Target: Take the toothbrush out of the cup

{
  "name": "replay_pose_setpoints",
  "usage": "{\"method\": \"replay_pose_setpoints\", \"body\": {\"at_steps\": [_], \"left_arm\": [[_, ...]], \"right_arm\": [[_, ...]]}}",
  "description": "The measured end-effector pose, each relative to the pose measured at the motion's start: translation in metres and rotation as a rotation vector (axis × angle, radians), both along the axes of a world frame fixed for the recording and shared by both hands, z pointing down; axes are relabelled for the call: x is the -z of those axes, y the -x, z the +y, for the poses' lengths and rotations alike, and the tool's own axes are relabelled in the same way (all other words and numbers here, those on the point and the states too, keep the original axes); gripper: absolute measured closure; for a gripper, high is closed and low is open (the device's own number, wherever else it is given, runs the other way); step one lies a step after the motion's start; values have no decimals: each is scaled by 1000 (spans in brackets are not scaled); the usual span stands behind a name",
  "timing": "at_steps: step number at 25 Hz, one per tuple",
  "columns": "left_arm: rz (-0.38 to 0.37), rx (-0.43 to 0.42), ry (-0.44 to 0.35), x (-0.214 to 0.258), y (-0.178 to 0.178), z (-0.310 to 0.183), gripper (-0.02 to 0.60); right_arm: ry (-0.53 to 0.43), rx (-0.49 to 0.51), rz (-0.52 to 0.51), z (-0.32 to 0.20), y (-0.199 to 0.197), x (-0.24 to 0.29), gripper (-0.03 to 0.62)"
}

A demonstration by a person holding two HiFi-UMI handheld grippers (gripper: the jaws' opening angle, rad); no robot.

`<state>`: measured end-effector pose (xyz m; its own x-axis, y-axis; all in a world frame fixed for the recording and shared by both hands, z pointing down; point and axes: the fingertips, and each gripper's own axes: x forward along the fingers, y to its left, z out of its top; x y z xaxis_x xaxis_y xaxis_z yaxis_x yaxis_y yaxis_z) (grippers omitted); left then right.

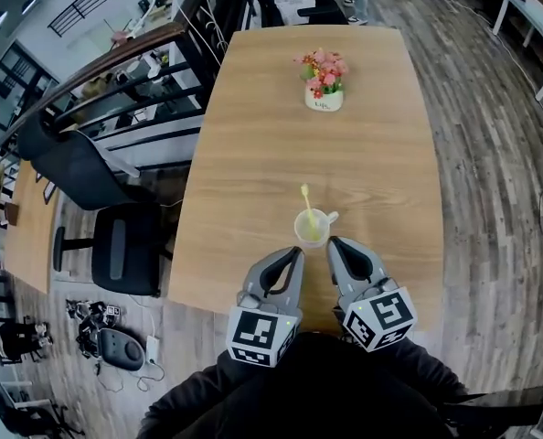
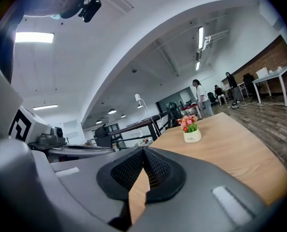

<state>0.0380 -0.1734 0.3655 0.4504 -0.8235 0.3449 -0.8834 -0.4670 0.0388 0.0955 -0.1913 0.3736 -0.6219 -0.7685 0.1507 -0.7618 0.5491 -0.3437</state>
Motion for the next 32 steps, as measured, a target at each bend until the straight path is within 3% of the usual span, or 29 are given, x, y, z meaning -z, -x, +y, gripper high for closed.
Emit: {"method": "replay_pose_setpoints", "body": {"at_steps": [4,10,16,29,32], "left_arm": [[-2,52,13,-3,16,-6,572],[22,49,42,-15,33,-27,572],[65,-1,72,-25,31,-45,572],[119,-15,176,-65,49,-85,572],[125,-25,198,-71,47,-93,572]], "right_arm": [[17,45,0,-8,16,-5,592],[53,71,30,-21,40,-19,592],[90,33,80,-36,40,-28,592],[174,-17,142,-71,49,-63,592],[189,-18,150,-78,50,-68,559]]}}
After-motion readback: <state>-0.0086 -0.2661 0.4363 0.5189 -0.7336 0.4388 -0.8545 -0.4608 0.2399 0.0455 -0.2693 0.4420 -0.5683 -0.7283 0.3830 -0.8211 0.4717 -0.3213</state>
